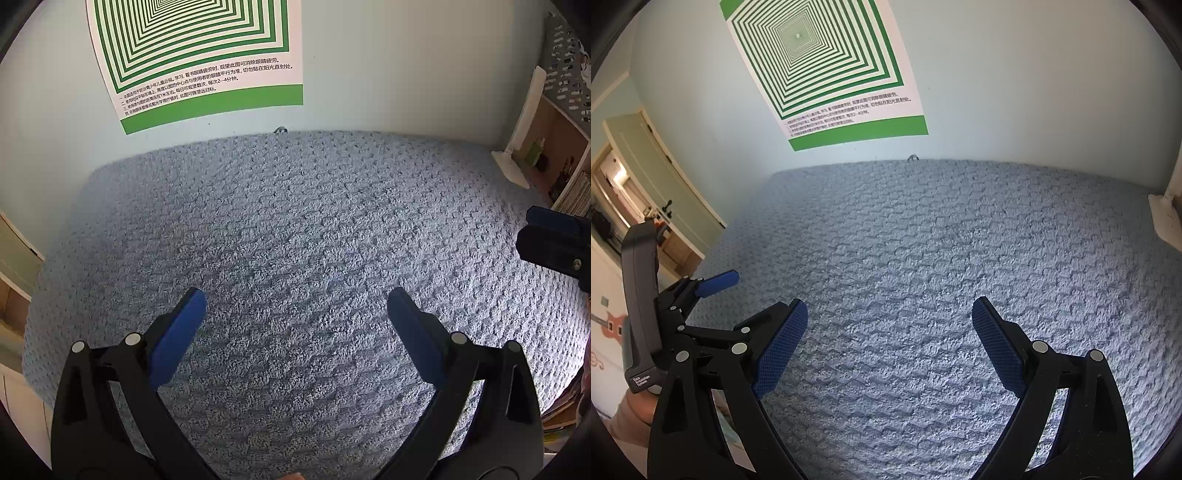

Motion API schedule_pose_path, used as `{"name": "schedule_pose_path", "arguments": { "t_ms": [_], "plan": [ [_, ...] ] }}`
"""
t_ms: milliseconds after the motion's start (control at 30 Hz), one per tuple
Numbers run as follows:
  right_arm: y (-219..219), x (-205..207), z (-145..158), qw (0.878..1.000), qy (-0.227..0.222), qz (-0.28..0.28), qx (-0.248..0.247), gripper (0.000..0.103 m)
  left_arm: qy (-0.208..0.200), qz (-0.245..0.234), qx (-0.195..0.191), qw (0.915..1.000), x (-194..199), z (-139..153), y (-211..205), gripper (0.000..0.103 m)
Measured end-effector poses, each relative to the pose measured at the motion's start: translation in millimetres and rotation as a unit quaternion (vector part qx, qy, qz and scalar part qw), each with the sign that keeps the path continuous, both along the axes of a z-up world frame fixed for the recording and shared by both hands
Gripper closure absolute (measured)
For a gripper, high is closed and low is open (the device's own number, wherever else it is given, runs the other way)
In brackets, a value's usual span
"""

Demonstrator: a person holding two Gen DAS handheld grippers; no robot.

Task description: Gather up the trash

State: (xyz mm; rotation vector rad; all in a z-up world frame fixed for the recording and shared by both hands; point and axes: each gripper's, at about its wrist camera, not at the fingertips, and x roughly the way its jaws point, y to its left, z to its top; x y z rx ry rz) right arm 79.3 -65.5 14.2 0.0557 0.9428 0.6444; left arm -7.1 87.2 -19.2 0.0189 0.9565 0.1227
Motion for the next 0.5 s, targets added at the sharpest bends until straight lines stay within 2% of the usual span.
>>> {"name": "schedule_pose_path", "arguments": {
  "t_ms": [367,500],
  "plan": [
    [3.7,-1.1,-0.3,1.000,0.001,0.000,0.000,0.013,0.013,0.009,0.006,0.9999,3.3,-4.7,3.1,0.007],
    [4.1,-0.6,-0.7,1.000,0.002,-0.001,0.000,0.013,0.025,-0.004,0.002,0.9997,6.2,-9.0,1.1,0.007]
  ]
}}
